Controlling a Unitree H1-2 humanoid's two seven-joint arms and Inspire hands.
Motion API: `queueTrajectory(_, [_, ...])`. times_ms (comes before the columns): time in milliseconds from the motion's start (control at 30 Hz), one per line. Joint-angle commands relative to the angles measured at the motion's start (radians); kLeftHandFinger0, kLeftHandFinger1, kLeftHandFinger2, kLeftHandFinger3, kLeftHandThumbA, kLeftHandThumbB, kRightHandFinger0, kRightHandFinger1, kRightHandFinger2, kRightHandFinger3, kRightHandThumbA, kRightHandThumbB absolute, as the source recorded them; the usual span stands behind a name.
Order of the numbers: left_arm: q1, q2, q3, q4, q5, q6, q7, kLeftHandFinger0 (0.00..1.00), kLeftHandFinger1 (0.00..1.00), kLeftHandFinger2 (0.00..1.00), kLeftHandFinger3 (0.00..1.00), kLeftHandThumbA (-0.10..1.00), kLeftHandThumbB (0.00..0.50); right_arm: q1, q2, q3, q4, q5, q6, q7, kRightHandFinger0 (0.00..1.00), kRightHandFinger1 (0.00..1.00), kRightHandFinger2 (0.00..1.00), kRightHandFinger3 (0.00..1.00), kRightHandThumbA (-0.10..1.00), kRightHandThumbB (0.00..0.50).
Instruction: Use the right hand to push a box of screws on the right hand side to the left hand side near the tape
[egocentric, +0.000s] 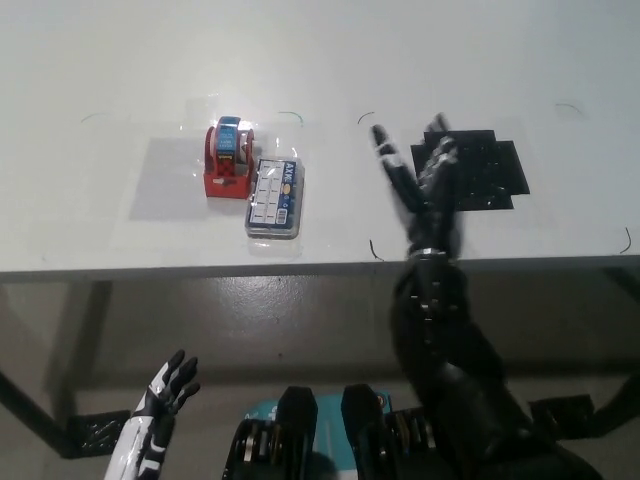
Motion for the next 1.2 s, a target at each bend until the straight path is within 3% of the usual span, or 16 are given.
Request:
queueTrajectory(0, [-0.023, 0.018, 0.000, -0.027, 0.030, -0.004, -0.012, 1.00, 1.00, 1.00, 1.00, 0.94, 0.190, 0.134, -0.110, 0.185, -0.766, -0.520, -0.022, 0.029, 1.00, 1.00, 1.00, 1.00, 1.00, 0.330])
queueTrajectory(67, [-0.035, 0.023, 0.004, -0.026, 0.024, -0.003, -0.013, 1.00, 1.00, 1.00, 1.00, 0.94, 0.191, 0.177, -0.115, 0.182, -0.868, -0.516, -0.022, 0.096, 1.00, 1.00, 1.00, 1.00, 1.00, 0.335])
queueTrajectory(100, [-0.037, 0.027, 0.005, -0.024, 0.019, -0.007, -0.016, 1.00, 1.00, 1.00, 1.00, 0.93, 0.184, 0.219, -0.132, 0.198, -0.950, -0.501, -0.022, 0.140, 1.00, 1.00, 1.00, 1.00, 1.00, 0.305])
queueTrajectory(167, [-0.036, 0.031, 0.009, -0.023, 0.012, -0.010, -0.017, 1.00, 1.00, 1.00, 1.00, 0.92, 0.173, 0.299, -0.153, 0.220, -1.060, -0.496, -0.022, 0.189, 1.00, 1.00, 1.00, 1.00, 1.00, 0.303])
queueTrajectory(300, [-0.048, 0.039, 0.019, -0.026, 0.015, -0.010, -0.013, 1.00, 1.00, 1.00, 1.00, 0.92, 0.167, 0.462, -0.177, 0.271, -1.229, -0.473, -0.022, 0.212, 1.00, 1.00, 1.00, 1.00, 1.00, 0.308])
queueTrajectory(333, [-0.053, 0.039, 0.022, -0.028, 0.007, -0.003, -0.011, 1.00, 1.00, 1.00, 1.00, 0.92, 0.169, 0.536, -0.193, 0.295, -1.292, -0.438, -0.022, 0.221, 1.00, 1.00, 1.00, 1.00, 1.00, 0.273])
queueTrajectory(367, [-0.057, 0.039, 0.024, -0.028, -0.002, 0.003, -0.013, 1.00, 1.00, 1.00, 1.00, 0.91, 0.164, 0.595, -0.195, 0.300, -1.326, -0.423, -0.022, 0.231, 1.00, 1.00, 1.00, 1.00, 1.00, 0.275])
queueTrajectory(467, [-0.084, 0.045, 0.038, -0.028, -0.023, 0.035, -0.009, 1.00, 1.00, 1.00, 1.00, 0.90, 0.187, 0.718, -0.231, 0.347, -1.338, -0.340, -0.022, 0.229, 1.00, 1.00, 1.00, 1.00, 1.00, 0.247])
queueTrajectory(567, [-0.116, 0.060, 0.056, -0.011, -0.001, 0.010, 0.005, 1.00, 1.00, 1.00, 1.00, 0.92, 0.163, 0.844, -0.292, 0.383, -1.296, -0.303, -0.022, 0.214, 1.00, 1.00, 1.00, 1.00, 1.00, 0.224])
queueTrajectory(600, [-0.131, 0.062, 0.063, -0.005, -0.001, 0.006, 0.010, 1.00, 1.00, 1.00, 1.00, 0.91, 0.172, 0.880, -0.312, 0.390, -1.270, -0.299, -0.022, 0.206, 1.00, 1.00, 1.00, 1.00, 1.00, 0.211])
queueTrajectory(667, [-0.159, 0.068, 0.071, 0.001, -0.003, 0.014, 0.014, 1.00, 1.00, 1.00, 1.00, 0.93, 0.200, 0.943, -0.322, 0.382, -1.215, -0.277, -0.022, 0.207, 1.00, 1.00, 1.00, 1.00, 1.00, 0.251])
queueTrajectory(733, [-0.172, 0.070, 0.074, 0.012, -0.007, 0.011, 0.013, 1.00, 1.00, 1.00, 1.00, 0.95, 0.198, 0.972, -0.326, 0.377, -1.185, -0.262, -0.022, 0.209, 1.00, 1.00, 1.00, 1.00, 1.00, 0.273])
queueTrajectory(900, [-0.188, 0.060, 0.078, 0.038, -0.007, 0.002, 0.006, 1.00, 1.00, 1.00, 1.00, 1.00, 0.285, 1.012, -0.343, 0.393, -1.084, -0.243, -0.022, 0.167, 1.00, 1.00, 1.00, 1.00, 1.00, 0.233])
queueTrajectory(1000, [-0.178, 0.049, 0.082, 0.047, -0.010, 0.003, 0.005, 1.00, 1.00, 1.00, 1.00, 1.00, 0.347, 1.013, -0.347, 0.397, -1.019, -0.227, -0.022, 0.161, 1.00, 1.00, 1.00, 1.00, 1.00, 0.240])
queueTrajectory(1167, [-0.142, 0.035, 0.085, 0.071, 0.000, -0.019, 0.014, 0.96, 1.00, 1.00, 1.00, 1.00, 0.373, 1.000, -0.338, 0.378, -0.970, -0.178, -0.022, 0.196, 1.00, 1.00, 1.00, 1.00, 1.00, 0.212])
